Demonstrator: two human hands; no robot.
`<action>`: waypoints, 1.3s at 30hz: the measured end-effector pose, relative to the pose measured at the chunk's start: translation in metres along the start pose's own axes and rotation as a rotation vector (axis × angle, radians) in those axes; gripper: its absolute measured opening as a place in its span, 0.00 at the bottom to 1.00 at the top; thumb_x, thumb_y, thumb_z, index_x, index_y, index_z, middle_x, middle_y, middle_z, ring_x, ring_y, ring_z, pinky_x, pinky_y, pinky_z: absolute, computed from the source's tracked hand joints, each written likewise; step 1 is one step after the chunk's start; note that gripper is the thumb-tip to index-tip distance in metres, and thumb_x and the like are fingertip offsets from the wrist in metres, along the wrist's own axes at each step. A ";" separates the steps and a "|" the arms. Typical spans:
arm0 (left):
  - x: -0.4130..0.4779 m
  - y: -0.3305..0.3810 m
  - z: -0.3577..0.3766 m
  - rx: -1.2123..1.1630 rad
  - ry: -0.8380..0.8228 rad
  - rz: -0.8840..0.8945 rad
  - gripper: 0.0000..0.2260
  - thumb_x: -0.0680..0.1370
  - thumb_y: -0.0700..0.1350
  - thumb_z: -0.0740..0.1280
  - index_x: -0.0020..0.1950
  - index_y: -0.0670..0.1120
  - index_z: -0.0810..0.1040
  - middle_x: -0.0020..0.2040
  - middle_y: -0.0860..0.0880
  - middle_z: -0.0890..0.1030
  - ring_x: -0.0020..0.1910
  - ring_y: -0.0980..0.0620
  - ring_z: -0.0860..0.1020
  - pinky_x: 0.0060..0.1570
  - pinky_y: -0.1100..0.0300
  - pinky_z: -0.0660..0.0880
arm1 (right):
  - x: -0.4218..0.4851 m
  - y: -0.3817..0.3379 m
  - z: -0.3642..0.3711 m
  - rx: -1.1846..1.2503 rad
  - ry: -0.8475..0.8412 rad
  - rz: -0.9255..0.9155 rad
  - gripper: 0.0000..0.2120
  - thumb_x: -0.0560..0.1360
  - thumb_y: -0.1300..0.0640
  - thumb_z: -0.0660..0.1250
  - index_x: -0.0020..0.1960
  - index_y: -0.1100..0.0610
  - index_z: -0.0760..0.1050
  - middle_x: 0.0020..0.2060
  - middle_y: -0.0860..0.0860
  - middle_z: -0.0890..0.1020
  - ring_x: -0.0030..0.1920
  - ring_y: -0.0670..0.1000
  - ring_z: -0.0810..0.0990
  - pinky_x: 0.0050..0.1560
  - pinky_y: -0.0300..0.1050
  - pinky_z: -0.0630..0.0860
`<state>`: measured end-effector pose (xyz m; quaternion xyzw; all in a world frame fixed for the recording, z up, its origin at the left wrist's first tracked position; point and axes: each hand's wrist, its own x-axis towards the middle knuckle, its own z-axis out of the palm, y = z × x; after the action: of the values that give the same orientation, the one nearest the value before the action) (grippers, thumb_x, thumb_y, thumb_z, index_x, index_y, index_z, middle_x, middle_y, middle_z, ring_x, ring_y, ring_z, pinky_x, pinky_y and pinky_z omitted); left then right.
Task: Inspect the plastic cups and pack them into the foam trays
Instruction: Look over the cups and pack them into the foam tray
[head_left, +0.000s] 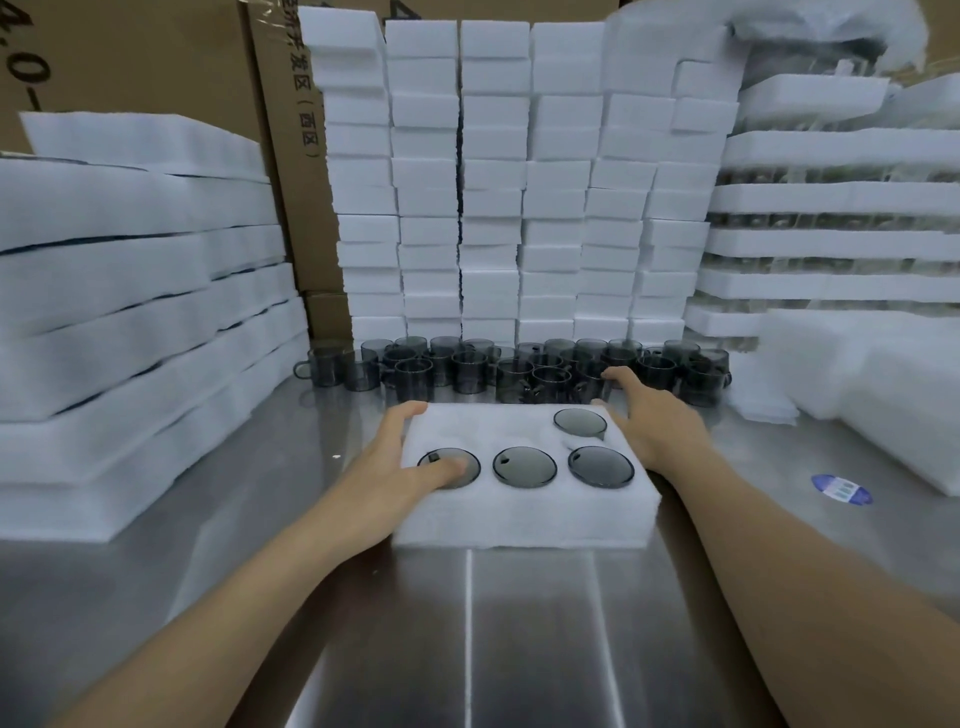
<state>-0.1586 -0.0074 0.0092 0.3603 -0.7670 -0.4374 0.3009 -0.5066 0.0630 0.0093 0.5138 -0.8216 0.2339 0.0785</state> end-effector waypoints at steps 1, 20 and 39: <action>0.000 0.001 0.000 0.005 0.000 0.000 0.40 0.63 0.75 0.73 0.72 0.76 0.61 0.80 0.55 0.68 0.80 0.53 0.65 0.81 0.44 0.62 | -0.001 0.002 0.000 0.029 0.014 0.004 0.19 0.84 0.36 0.57 0.72 0.41 0.64 0.42 0.47 0.80 0.49 0.56 0.80 0.49 0.54 0.78; -0.014 0.014 0.005 0.407 0.341 0.239 0.23 0.81 0.58 0.69 0.75 0.61 0.71 0.72 0.58 0.71 0.70 0.54 0.72 0.64 0.53 0.72 | -0.107 -0.016 -0.036 0.008 0.327 0.103 0.08 0.85 0.49 0.63 0.55 0.53 0.69 0.42 0.53 0.83 0.42 0.60 0.77 0.38 0.51 0.68; -0.042 0.051 0.025 0.398 0.354 0.660 0.29 0.71 0.57 0.74 0.72 0.57 0.76 0.63 0.64 0.79 0.63 0.62 0.76 0.59 0.58 0.77 | -0.149 -0.126 -0.098 0.224 0.148 -0.549 0.13 0.74 0.46 0.77 0.53 0.46 0.74 0.30 0.42 0.77 0.34 0.45 0.76 0.40 0.51 0.78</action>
<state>-0.1694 0.0562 0.0375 0.2158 -0.8472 -0.0924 0.4766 -0.3378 0.1830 0.0789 0.7037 -0.6132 0.3297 0.1414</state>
